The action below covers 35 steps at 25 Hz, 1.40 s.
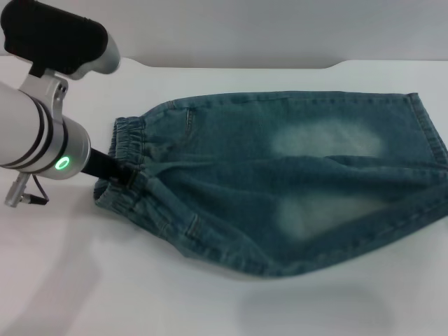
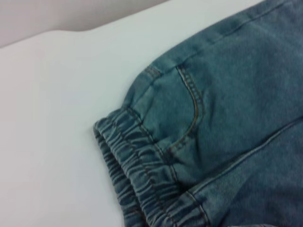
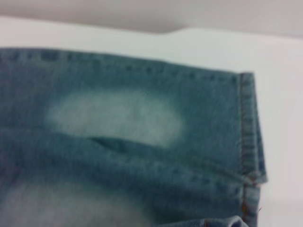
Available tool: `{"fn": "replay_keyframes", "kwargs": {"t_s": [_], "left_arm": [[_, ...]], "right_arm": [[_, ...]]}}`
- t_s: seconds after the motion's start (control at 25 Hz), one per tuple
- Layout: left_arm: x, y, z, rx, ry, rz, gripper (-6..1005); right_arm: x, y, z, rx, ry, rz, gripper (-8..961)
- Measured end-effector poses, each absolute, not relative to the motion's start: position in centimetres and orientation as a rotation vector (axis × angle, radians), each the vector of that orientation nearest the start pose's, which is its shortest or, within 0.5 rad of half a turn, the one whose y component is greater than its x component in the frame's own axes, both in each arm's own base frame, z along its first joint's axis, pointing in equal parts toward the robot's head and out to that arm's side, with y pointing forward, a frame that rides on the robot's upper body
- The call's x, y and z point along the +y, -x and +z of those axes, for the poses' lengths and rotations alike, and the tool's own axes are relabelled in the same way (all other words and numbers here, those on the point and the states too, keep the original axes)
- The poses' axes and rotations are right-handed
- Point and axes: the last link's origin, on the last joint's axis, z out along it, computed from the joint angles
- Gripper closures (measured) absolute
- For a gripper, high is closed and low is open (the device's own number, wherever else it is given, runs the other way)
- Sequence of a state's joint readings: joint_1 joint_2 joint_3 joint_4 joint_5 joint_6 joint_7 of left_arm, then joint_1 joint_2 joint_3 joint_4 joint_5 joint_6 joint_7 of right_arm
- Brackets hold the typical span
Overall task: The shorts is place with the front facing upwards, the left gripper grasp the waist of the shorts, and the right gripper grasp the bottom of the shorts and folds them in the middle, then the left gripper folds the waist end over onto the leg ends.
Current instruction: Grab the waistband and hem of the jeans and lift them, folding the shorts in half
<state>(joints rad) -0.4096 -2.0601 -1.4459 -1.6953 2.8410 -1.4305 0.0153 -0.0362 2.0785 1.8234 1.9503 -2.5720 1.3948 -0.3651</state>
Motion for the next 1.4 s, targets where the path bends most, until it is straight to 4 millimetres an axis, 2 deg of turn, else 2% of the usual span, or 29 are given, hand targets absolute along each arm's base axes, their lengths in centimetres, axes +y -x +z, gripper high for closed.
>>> {"fn": "replay_keyframes", "kwargs": {"t_s": [0.64,1.04,1.4], "left_arm": [[34.2,15.7,1.8,-0.993,2.132,0.212,965],[34.3,15.1,3.1,-0.963,2.101,0.117,964],[34.7,15.1,3.9,-0.949,2.073,0.066,964]], "right_arm": [[27.8,-25.1,12.4,1.053,1.864,0.05,945],[27.9,-24.3,12.4,1.007,1.849,0.107,944],[28.2,-24.3,13.5,0.962,1.784,0.153,943]]}}
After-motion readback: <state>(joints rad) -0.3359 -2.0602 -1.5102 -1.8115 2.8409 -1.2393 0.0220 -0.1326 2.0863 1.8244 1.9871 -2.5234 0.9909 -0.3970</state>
